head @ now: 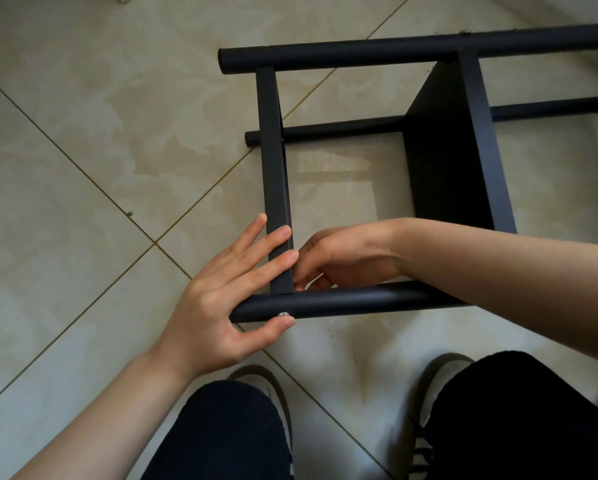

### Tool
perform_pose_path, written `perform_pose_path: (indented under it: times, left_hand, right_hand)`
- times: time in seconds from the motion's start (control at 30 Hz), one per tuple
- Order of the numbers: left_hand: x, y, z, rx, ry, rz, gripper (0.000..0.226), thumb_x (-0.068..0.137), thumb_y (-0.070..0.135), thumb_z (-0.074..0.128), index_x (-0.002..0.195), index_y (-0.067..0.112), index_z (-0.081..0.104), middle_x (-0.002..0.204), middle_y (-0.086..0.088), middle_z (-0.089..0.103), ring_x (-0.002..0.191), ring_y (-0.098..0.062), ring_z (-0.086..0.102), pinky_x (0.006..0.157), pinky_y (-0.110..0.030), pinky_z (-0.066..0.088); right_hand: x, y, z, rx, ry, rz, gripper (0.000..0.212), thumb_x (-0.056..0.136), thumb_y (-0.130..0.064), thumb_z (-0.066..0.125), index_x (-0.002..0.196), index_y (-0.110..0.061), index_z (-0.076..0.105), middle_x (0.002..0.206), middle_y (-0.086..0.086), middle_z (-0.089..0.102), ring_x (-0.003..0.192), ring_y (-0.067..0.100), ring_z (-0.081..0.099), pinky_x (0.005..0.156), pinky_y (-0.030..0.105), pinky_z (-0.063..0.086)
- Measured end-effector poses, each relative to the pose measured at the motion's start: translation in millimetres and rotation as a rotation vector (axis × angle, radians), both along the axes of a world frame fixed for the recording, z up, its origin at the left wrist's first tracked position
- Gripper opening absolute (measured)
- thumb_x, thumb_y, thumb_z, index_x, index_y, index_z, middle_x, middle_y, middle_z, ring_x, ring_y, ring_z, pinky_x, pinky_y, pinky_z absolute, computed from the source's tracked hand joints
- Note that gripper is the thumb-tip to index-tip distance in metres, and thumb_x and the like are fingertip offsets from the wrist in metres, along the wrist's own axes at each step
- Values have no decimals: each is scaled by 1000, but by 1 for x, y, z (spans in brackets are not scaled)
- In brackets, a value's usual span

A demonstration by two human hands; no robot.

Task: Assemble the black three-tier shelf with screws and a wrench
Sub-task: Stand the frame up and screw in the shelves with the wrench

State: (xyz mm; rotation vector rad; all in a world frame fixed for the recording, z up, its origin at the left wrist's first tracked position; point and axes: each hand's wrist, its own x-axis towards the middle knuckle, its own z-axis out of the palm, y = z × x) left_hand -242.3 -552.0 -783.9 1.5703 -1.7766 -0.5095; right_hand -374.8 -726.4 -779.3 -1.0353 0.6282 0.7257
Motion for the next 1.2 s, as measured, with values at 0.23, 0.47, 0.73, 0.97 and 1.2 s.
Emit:
perform_pose_path:
  times: [0.23,0.47,0.73,0.97,1.2]
  left_hand:
    - [0,1,-1,-5,13,2,60,94,39,66,139,3,51,152,-15,45,149,-35,32,120,-40,31]
    - [0,1,0,-10,13,-2,60,94,39,66,141,6,50,153,-13,45,149,-34,32,120,-39,31]
    - [0,1,1,1,12,1,58,91,36,68,137,4,54,152,-15,45,149,-34,32,120,-39,31]
    - [-9,5,9,97,177,75,59,87,29,69,140,10,52,156,-4,42,151,-24,29,122,-35,28]
    - [-19,9,21,232,362,174,62,82,17,74,140,25,55,160,19,34,149,-5,29,119,-18,24]
  right_hand:
    - [0,-3,2,-32,-5,32,13,95,-22,59,95,-15,70,94,6,64,85,18,62,82,31,50]
    - [-3,-1,1,10,-60,6,22,97,-16,52,114,-9,64,119,14,61,107,26,59,106,44,43]
    - [-1,0,5,-57,-43,32,16,96,-21,58,103,-12,69,101,7,68,93,19,65,84,30,53]
    - [-3,4,19,-216,-82,0,17,98,-18,54,101,-11,68,96,7,69,84,19,65,77,29,55]
    - [-25,0,49,-478,-105,73,24,101,-32,52,106,-21,73,98,-5,75,93,12,70,86,26,56]
